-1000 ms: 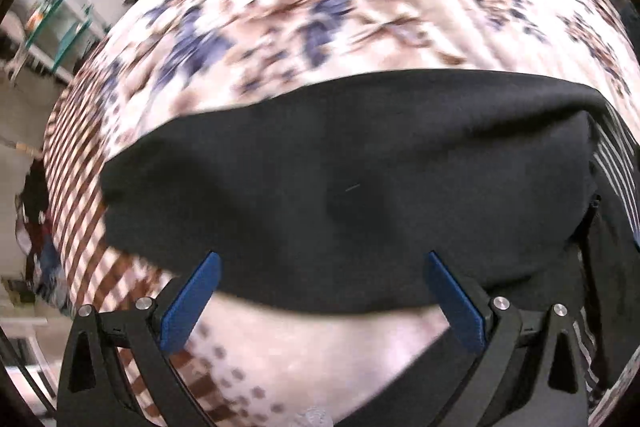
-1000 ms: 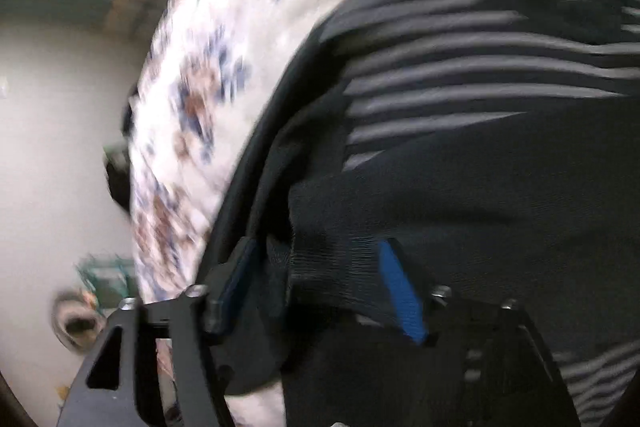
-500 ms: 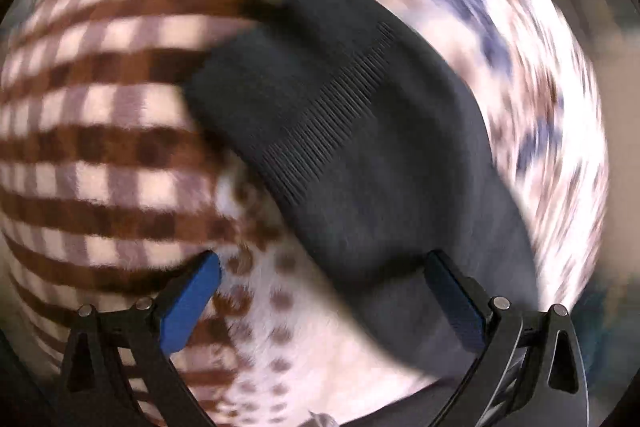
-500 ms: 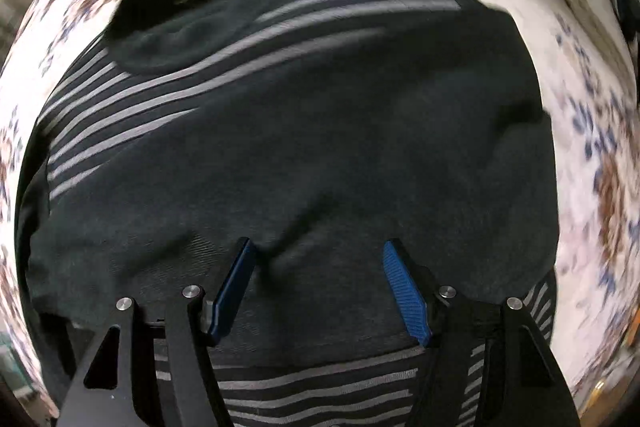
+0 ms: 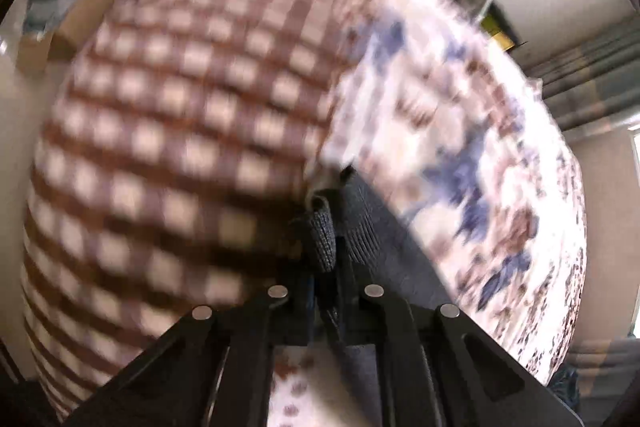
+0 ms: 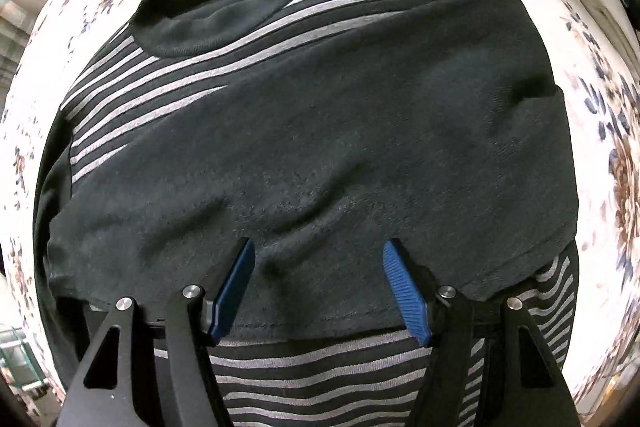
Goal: Fold small clothes
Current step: 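Grasp the other sleeve cuff with the left tool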
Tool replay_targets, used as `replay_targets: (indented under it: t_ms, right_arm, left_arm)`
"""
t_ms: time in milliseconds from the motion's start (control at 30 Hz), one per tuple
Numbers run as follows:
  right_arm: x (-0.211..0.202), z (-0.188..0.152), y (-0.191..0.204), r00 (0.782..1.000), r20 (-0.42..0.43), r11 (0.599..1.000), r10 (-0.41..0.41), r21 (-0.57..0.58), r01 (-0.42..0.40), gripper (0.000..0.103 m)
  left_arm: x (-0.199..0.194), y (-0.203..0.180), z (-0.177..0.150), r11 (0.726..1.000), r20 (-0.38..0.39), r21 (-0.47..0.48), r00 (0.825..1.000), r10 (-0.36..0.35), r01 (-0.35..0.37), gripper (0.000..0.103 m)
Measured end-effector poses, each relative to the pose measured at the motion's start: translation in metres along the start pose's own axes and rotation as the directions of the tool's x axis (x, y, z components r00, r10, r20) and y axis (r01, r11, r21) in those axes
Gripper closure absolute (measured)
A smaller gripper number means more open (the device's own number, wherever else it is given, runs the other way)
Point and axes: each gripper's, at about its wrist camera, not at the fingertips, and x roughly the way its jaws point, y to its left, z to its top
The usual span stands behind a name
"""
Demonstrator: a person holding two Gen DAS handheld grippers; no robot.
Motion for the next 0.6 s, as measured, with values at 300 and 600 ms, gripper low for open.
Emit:
replay_targets:
  t_ms: [300, 600]
  right_arm:
    - [0.001, 0.006, 0.032, 1.000, -0.005, 1.000, 0.016, -0.009, -0.016, 0.034]
    - [0.012, 0.007, 0.051, 0.999, -0.028, 1.000, 0.031, -0.004, -0.031, 0.034]
  left_arm:
    - [0.054, -0.005, 0.043, 0.991, -0.072, 0.037, 0.990, -0.123, 0.125, 0.094]
    - [0.057, 0.009, 0.054, 0.968, -0.088, -0.070, 0.965, -0.248, 0.242, 0.091]
